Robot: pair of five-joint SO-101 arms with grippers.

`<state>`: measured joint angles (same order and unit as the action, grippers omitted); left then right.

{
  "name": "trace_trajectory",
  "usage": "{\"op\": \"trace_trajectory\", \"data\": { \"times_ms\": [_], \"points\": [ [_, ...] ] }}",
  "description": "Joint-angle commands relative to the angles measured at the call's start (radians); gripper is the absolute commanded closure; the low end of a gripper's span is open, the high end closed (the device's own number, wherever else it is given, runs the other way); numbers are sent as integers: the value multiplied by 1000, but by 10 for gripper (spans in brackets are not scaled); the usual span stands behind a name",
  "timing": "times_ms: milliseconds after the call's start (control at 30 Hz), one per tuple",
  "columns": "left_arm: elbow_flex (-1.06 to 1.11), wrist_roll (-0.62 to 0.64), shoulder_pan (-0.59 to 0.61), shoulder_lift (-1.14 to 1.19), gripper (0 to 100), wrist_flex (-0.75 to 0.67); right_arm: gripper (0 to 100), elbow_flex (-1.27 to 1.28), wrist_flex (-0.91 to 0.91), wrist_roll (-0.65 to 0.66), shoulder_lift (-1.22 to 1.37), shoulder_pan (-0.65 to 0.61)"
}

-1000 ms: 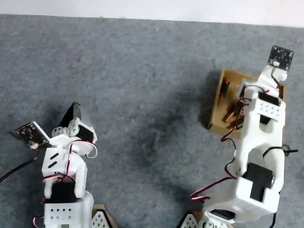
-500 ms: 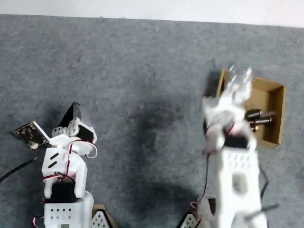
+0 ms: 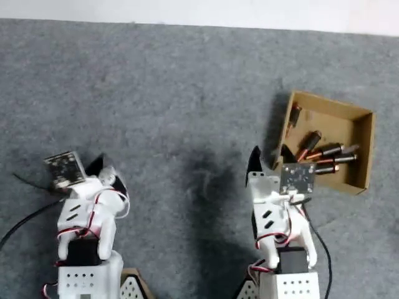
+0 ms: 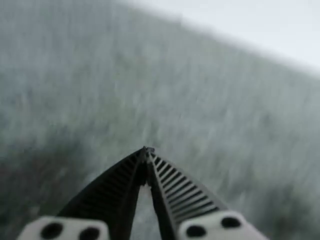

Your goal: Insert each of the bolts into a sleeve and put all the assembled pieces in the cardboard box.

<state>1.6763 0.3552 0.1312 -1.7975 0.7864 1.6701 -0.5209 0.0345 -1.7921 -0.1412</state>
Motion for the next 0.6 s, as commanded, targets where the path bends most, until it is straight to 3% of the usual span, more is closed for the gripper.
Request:
{"op": "trace_trajectory", "data": {
  "times_ms": [0,200,367,467,567],
  "points": [
    [19,-92,-68,-2,993,192,817,153,-18,-6,16,12],
    [19,-230,-119,-8,993,404,817,150,-248,-2,16,13],
    [19,-269,-119,-8,993,517,817,150,-532,-2,21,13],
    [19,-267,-119,-8,994,528,817,150,-674,0,12,12],
    [19,-267,-120,-8,994,528,817,151,-693,0,-21,10]
  ]
}}
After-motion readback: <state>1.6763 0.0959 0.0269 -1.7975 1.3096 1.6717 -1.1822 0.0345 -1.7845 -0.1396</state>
